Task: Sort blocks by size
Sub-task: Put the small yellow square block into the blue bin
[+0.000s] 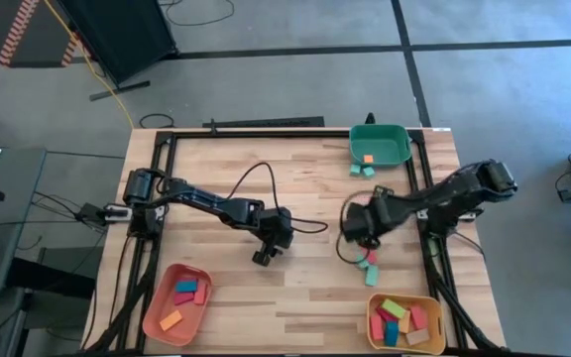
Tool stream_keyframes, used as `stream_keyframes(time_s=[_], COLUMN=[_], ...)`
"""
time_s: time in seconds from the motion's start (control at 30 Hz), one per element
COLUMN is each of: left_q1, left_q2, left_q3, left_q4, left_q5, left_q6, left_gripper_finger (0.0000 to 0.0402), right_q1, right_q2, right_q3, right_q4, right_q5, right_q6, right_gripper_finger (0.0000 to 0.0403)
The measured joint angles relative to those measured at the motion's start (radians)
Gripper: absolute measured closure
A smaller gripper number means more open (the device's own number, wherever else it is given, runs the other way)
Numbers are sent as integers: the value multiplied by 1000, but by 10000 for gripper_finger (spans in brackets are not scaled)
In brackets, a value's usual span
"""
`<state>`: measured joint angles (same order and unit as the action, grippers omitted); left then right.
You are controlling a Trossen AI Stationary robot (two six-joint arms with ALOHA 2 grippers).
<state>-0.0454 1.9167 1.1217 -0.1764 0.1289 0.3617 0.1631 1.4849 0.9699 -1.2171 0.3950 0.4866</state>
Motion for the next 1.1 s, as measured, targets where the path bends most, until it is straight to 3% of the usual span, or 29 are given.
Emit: stream_keyframes(time_s=[0.2, 0.37, 0.73, 1.1], left_q1=[0, 0, 0, 0], left_q2=[0, 0, -5, -3], left_q3=[0, -15, -82, -84], left_q4=[0, 21, 95, 132], left_q5=[1, 5, 40, 42], left_q6=[-4, 7, 0, 1], left_gripper_finger=[204, 204, 204, 204], right_q1=[-114, -154, -158, -165], right_q2=[0, 0, -1, -1], right_q3=[0, 0, -73, -174], right_q4=[42, 146, 254, 366], right_q5=[-61, -126, -189, -172], right_q6=[-305, -429, -461, -458], right_gripper_finger=[154, 154, 154, 154])
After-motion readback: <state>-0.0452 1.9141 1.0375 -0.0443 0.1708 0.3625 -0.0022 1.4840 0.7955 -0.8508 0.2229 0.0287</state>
